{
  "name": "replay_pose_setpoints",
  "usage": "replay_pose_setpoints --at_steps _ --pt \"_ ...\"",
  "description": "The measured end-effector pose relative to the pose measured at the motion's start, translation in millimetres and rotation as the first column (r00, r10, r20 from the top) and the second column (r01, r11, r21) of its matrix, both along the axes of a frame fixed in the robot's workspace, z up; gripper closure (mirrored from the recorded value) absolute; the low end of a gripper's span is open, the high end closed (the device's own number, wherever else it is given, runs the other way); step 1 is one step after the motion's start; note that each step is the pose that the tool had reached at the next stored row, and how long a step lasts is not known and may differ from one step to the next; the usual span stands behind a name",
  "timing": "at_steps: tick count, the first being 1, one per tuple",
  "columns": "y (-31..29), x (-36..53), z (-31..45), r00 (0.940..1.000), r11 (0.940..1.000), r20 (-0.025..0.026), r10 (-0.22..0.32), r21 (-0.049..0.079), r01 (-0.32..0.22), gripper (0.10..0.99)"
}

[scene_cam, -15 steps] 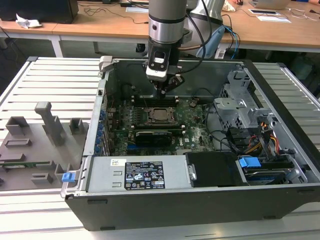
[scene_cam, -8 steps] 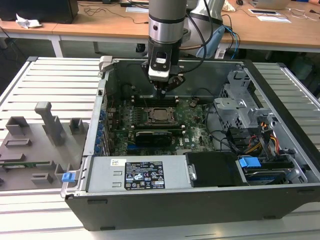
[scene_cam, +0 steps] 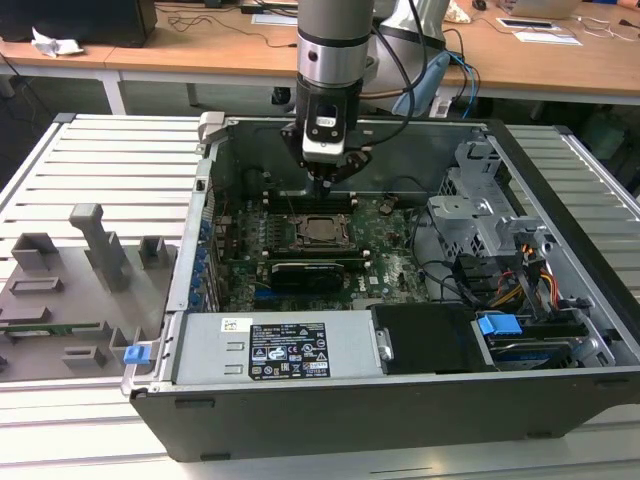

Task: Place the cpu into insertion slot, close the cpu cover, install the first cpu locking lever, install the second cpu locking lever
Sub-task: 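Install the first cpu locking lever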

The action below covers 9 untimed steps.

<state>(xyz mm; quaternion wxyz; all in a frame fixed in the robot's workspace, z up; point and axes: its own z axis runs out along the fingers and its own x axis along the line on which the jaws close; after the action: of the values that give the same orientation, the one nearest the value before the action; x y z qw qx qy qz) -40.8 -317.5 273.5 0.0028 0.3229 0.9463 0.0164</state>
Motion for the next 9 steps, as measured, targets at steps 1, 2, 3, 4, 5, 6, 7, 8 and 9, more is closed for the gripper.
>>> replay_pose_setpoints --at_steps 1,2,3,4,5,6,7,8,9 --pt "0.0 0.0 0.0 1.0 1.0 0.0 0.005 0.0 -0.005 0.98" --pt "0.0 0.0 0.0 0.9999 0.9999 0.0 0.011 0.0 -0.011 0.98" --pt "0.0 0.0 0.0 0.9999 0.9999 0.0 0.014 0.0 -0.014 0.98" --pt "0.0 0.0 0.0 0.9998 0.9998 0.0 0.018 0.0 -0.018 0.98" --pt "0.0 0.0 0.0 0.9997 0.9997 0.0 0.024 0.0 -0.024 0.98" --pt "0.0 0.0 0.0 0.9996 0.9996 0.0 0.027 0.0 -0.027 0.98" --pt "0.0 0.0 0.0 0.9996 0.9996 0.0001 0.028 0.0 -0.028 0.98" --pt "0.0 0.0 0.0 0.9996 0.9996 0.0 0.029 0.0 -0.029 0.98" --pt "0.0 0.0 0.0 0.9996 0.9996 0.0 0.03 0.0 -0.03 0.98"
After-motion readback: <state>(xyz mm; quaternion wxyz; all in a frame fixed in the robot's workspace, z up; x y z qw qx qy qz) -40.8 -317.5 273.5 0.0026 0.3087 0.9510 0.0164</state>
